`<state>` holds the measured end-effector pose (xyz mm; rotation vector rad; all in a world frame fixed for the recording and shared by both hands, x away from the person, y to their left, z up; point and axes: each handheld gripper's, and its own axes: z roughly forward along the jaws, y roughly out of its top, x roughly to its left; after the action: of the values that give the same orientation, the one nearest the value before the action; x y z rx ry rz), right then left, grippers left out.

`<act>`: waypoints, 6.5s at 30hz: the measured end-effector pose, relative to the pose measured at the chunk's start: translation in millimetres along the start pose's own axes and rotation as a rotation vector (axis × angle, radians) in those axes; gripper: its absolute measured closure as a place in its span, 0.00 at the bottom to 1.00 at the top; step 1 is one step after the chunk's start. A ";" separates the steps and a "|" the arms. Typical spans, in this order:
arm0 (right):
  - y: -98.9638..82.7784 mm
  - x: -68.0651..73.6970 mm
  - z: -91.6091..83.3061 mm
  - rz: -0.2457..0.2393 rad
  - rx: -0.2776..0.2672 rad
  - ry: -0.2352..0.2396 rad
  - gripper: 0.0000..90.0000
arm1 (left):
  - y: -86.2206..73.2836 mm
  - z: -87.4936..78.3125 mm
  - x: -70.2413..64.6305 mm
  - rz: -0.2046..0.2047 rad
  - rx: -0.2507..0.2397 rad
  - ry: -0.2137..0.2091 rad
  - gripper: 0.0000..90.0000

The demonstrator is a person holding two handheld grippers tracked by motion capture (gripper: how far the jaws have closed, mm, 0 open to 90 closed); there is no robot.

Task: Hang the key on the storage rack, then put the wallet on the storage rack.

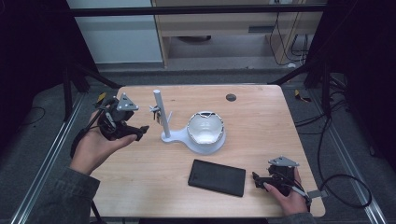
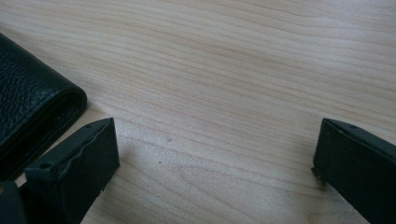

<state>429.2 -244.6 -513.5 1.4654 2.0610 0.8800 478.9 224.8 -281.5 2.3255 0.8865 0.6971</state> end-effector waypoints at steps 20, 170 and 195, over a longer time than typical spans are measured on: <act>2.4 -4.2 -18.8 -0.047 -0.082 0.051 0.11 | -70.3 71.5 -101.5 0.030 -0.012 -0.238 0.31; 75.7 75.9 -59.1 -0.541 -0.323 0.238 0.94 | -47.2 122.6 -110.4 -0.020 -0.122 -0.481 0.14; 92.1 81.5 -73.8 -0.565 -0.376 0.254 0.95 | -47.8 124.3 -109.2 -0.023 -0.133 -0.491 0.13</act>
<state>412.0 -163.9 -396.3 0.5528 2.1605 1.1625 466.0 139.2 -430.3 2.2162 0.6183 0.1501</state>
